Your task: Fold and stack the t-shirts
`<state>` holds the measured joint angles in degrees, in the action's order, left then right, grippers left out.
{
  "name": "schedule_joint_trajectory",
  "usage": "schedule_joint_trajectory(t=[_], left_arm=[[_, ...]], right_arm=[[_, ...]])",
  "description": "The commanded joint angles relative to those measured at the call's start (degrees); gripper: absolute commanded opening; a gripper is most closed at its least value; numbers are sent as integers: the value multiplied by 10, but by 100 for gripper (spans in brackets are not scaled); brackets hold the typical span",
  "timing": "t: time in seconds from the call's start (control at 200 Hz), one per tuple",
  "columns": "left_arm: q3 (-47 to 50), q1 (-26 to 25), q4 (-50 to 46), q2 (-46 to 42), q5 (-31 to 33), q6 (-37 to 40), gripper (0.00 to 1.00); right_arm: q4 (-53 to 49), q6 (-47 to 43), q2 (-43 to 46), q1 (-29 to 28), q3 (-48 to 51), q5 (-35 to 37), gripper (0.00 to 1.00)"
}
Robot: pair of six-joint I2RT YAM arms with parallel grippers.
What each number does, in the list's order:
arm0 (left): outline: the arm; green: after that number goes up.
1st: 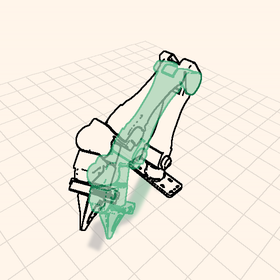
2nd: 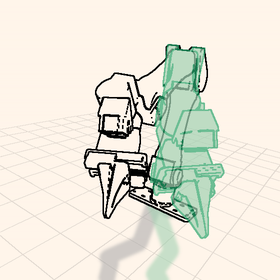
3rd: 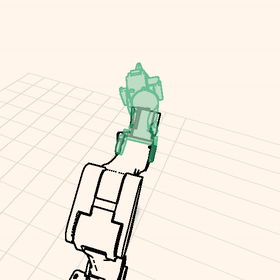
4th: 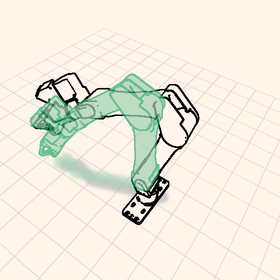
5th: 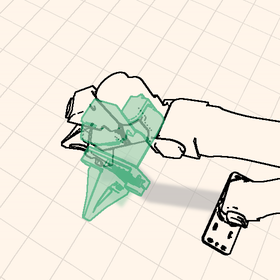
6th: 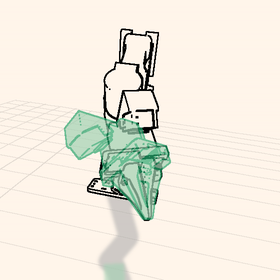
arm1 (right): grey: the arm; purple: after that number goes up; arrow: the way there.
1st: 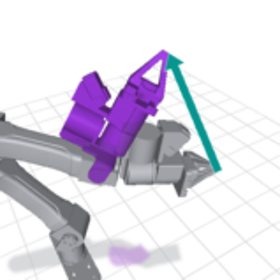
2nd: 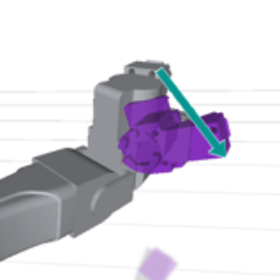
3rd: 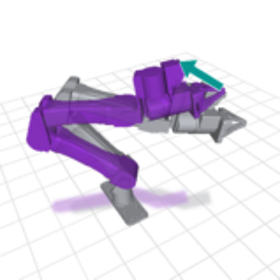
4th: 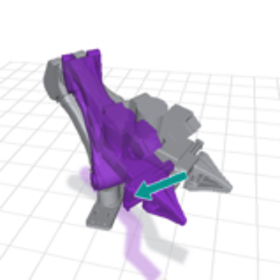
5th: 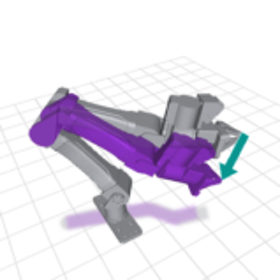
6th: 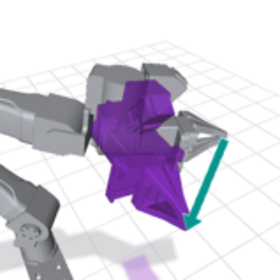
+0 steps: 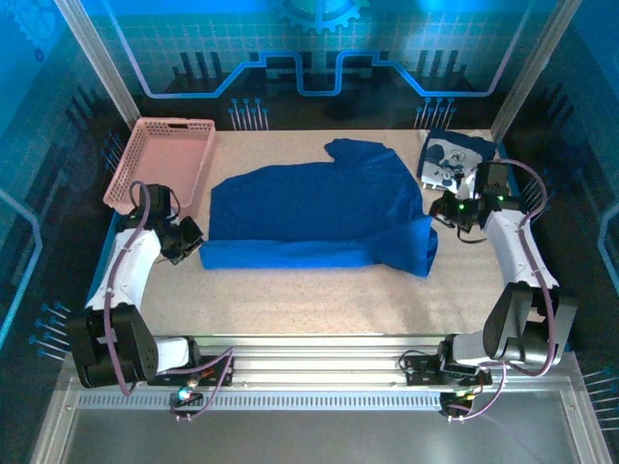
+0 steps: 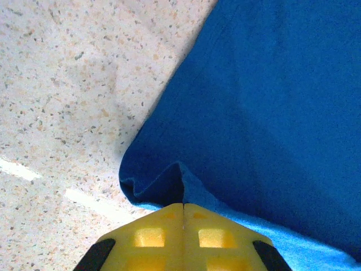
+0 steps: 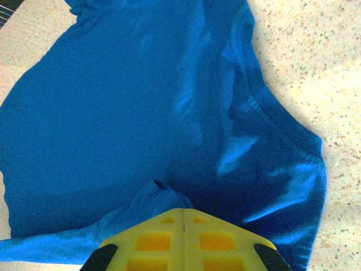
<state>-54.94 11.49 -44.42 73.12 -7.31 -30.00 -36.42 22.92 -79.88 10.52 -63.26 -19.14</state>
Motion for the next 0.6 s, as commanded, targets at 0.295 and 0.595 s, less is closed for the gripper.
schedule_joint_trajectory(t=[0.295, 0.595], left_arm=[[-34, 6, 37, 44, -4, 10, 0], [-30, 6, 64, 93, 0, 17, 0]], right_arm=[[10, -3, -61, 6, -63, -13, 0], [-2, -24, -135, -1, -125, -11, 0]])
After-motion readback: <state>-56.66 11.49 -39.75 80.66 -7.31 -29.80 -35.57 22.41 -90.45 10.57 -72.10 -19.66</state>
